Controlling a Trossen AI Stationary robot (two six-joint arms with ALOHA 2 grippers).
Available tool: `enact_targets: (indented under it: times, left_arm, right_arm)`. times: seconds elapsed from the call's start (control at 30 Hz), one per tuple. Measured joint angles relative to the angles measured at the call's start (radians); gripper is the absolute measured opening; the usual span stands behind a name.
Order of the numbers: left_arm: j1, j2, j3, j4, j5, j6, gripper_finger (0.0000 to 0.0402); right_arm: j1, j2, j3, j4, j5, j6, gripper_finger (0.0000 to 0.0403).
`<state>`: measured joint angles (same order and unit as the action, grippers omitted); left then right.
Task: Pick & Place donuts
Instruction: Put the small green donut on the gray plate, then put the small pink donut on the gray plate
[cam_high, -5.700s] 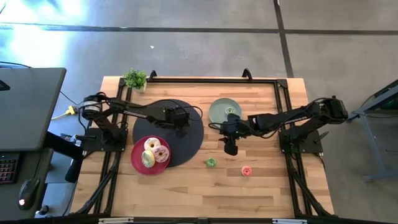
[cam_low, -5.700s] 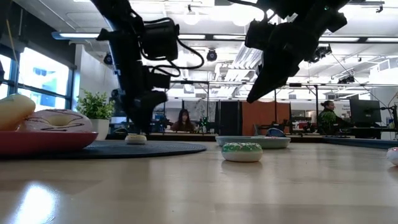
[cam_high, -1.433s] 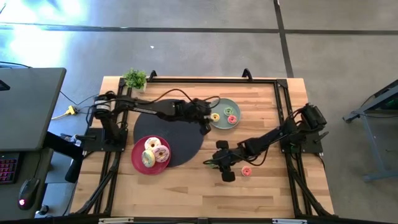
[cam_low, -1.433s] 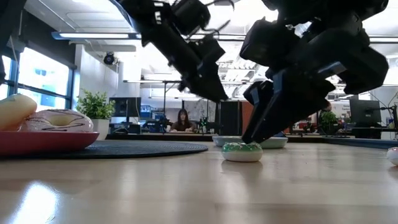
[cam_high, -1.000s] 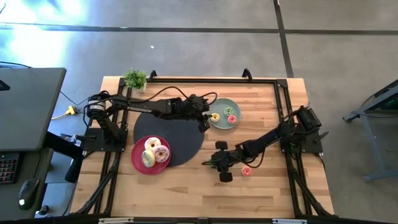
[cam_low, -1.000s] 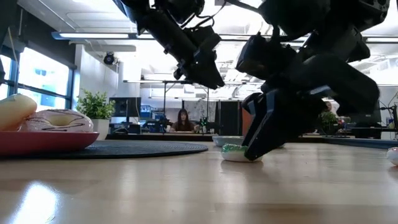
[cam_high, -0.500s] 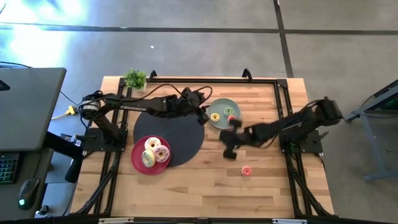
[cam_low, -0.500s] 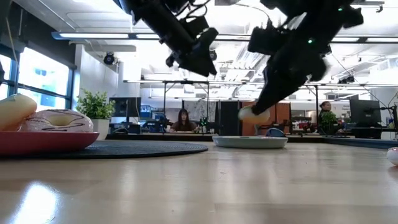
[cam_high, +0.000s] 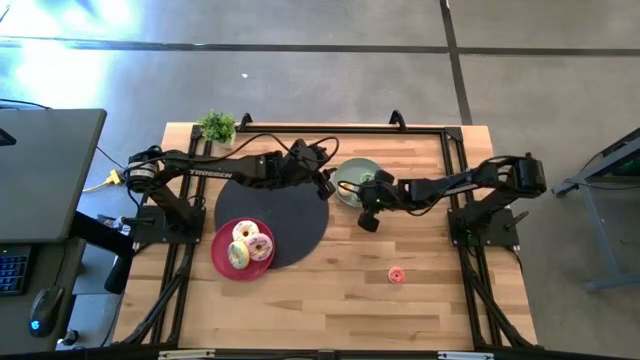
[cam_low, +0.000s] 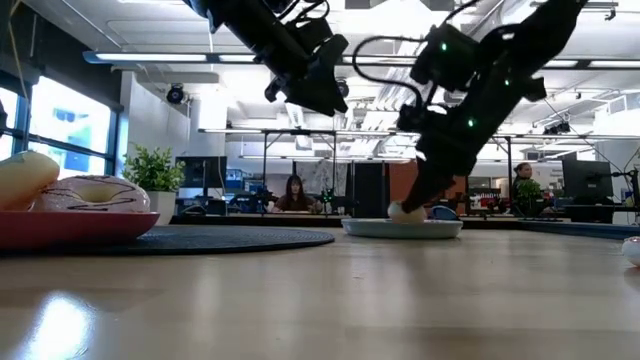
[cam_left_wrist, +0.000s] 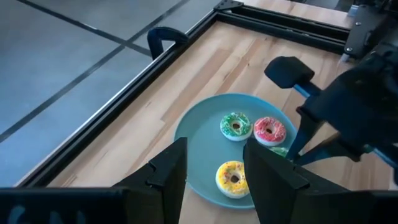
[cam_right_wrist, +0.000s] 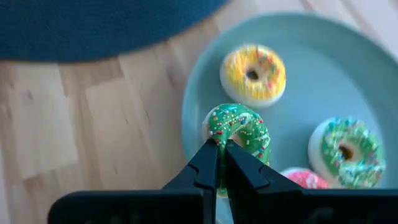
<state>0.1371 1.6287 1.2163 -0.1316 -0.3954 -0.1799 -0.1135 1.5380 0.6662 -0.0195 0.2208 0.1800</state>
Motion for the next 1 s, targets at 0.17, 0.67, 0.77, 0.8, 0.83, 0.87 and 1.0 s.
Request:
enact_targets:
  times: [0.17, 0.67, 0.77, 0.8, 0.83, 0.87, 1.0]
  left_arm:
    - [0.0, 0.0, 0.0, 0.003, 0.0, 0.0, 0.0149]
    - [0.0, 0.0, 0.0, 0.001, -0.002, 0.0, 0.0149]
    - [0.0, 0.0, 0.0, 0.001, 0.016, 0.0, 0.0149]
    - [0.0, 0.0, 0.0, 0.001, 0.019, 0.0, 0.0149]
    - [0.0, 0.0, 0.0, 0.001, 0.019, 0.0, 0.0149]
    - [0.0, 0.0, 0.0, 0.001, 0.02, 0.0, 0.0149]
    - [0.0, 0.0, 0.0, 0.001, 0.021, 0.0, 0.0149]
  right_arm:
    - [-0.018, 0.023, -0.029, 0.007, -0.027, -0.027, 0.0012]
    - [-0.018, 0.027, -0.029, 0.054, 0.013, -0.076, 0.0107]
    - [-0.011, 0.027, -0.018, 0.046, 0.011, -0.077, 0.0132]
    - [-0.007, 0.027, -0.008, 0.038, 0.006, -0.082, 0.0138]
    - [0.0, 0.027, 0.005, 0.023, 0.002, -0.091, 0.0143]
    - [0.008, 0.027, 0.022, -0.002, -0.011, -0.104, 0.0148]
    - [0.057, 0.011, 0.114, -0.176, -0.045, -0.111, 0.0157]
